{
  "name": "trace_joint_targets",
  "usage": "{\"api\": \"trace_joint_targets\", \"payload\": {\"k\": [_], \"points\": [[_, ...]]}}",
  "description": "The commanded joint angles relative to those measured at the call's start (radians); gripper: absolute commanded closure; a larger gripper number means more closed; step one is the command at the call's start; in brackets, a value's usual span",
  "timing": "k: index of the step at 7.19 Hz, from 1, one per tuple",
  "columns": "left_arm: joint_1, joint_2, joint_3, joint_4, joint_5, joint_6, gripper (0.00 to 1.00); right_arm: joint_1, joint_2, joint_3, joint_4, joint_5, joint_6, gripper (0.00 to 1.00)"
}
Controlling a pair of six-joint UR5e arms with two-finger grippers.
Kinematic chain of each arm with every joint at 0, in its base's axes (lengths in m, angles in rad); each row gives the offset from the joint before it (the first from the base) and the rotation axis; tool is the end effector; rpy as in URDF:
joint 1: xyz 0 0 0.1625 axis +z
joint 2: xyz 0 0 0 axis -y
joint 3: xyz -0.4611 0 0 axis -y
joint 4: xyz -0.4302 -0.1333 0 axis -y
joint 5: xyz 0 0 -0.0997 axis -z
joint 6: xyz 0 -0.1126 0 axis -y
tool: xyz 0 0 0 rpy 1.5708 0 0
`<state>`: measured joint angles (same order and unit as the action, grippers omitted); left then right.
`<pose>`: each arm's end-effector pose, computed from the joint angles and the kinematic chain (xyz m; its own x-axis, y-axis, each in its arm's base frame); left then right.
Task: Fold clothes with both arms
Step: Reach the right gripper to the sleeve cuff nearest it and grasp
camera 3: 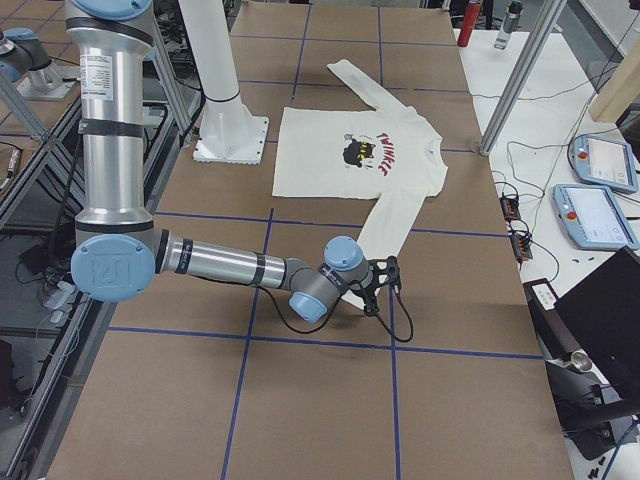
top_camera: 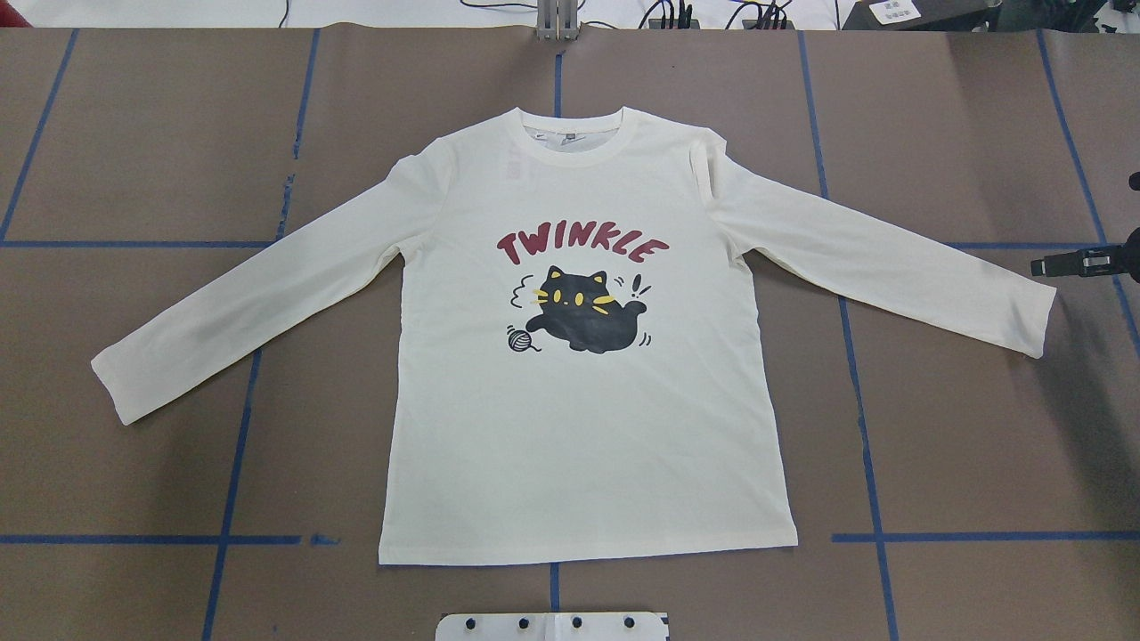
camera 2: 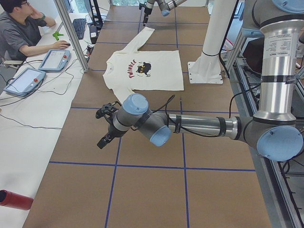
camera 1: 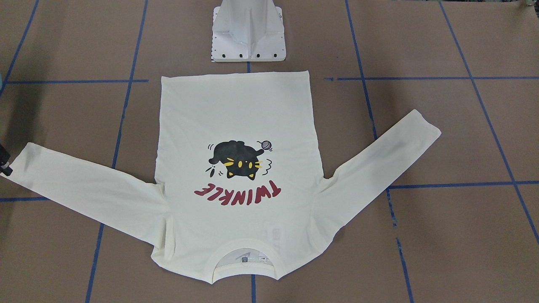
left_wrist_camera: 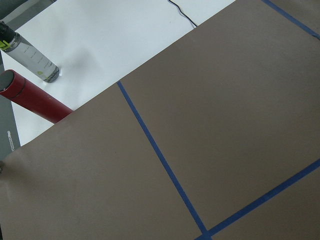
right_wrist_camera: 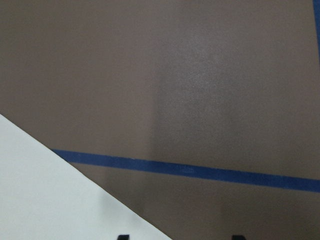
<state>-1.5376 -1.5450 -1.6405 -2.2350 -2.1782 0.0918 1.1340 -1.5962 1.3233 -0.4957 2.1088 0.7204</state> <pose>-0.0506 -0.5557 0.6100 0.8026 0.4662 -0.3721 -0.0992 0.7195 0.6874 -0.1605 -0.5225 0.7349 0.6617 -0.1084 0.7419 -0.1895 0.9332 0.3053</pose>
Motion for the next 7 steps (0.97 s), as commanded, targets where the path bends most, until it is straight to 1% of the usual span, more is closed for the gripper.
{"api": "trace_joint_targets", "payload": {"k": [1, 4, 7], "points": [[0.001, 0.000, -0.001, 0.000, 0.000, 0.000, 0.00, -0.008, -0.002, -0.012, 0.002, -0.003, 0.005, 0.27], [0.001, -0.001, 0.001, 0.000, 0.000, 0.000, 0.00, -0.042, -0.005, -0.025, 0.002, -0.010, 0.004, 0.28], [0.001, 0.000, 0.004, 0.000, 0.000, 0.000, 0.00, -0.043, -0.005, -0.027, 0.002, -0.010, 0.005, 0.31]]}}
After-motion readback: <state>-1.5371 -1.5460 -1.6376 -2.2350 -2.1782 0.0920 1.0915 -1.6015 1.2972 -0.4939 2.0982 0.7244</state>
